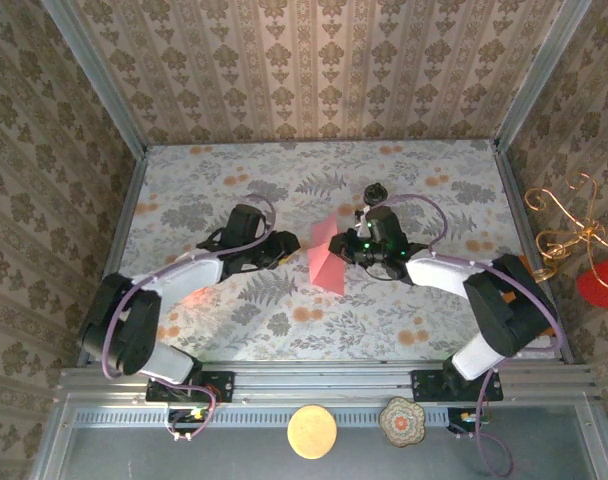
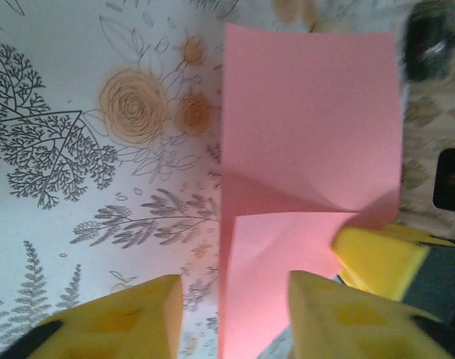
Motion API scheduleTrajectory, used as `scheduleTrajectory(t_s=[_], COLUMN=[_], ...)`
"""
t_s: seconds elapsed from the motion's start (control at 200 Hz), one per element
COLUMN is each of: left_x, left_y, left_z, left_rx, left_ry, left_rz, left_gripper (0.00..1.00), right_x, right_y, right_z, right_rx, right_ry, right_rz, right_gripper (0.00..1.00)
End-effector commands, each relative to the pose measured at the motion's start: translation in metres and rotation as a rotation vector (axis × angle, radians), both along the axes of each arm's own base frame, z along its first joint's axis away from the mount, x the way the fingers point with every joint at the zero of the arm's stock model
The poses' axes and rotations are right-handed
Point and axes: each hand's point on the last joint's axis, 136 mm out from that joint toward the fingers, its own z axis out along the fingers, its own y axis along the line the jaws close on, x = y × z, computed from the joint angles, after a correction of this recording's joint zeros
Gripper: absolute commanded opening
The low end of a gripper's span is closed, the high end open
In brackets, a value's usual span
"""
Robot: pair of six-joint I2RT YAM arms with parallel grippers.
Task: Fold a paper plane with a square sheet of paper (pick it up from the middle)
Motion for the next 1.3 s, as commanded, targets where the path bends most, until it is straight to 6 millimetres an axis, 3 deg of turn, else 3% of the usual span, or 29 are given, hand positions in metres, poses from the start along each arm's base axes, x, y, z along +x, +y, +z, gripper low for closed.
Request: scheduleTrajectory(t_s=[0.0, 0.1, 0.22, 0.42, 0.595, 0.84, 1.296], left_x=[0.002, 0.001, -0.002, -0.003, -0.008, -0.007, -0.004], left_y=[-0.005, -0.012, -0.023, -0.032, -0.039, -0.037, -0.034], left_z=[0.035, 0.059, 0.076, 0.081, 0.099, 0.101, 0.097], left_rx=[-0.113, -0.199, -0.282, -0.331, -0.408, -0.426, -0.415], left_ry=[-0.092, -0.139, -0.168, -0.196, -0.236, -0.255, -0.263], left_rz=[-0.009, -0.037, -0.078, -0.12, -0.177, -0.171, -0.164], left_gripper=[0.6, 0.75, 0.86, 0.88, 0.74, 0.47, 0.28], right_x=[0.005, 0.004, 0.003, 0.001, 0.001, 0.002, 0.003], right_y=[0.006, 0.011, 0.014, 0.017, 0.015, 0.009, -0.002], right_z=[0.05, 0.079, 0.105, 0.13, 0.131, 0.126, 0.113], right_rx=[0.11, 0.182, 0.248, 0.334, 0.36, 0.357, 0.34], right_ry=[-0.126, -0.181, -0.221, -0.245, -0.235, -0.222, -0.191], right_rz=[0.047, 0.072, 0.09, 0.113, 0.115, 0.094, 0.064], right_gripper=[0.1, 0.1, 0.1, 0.11, 0.13, 0.14, 0.18])
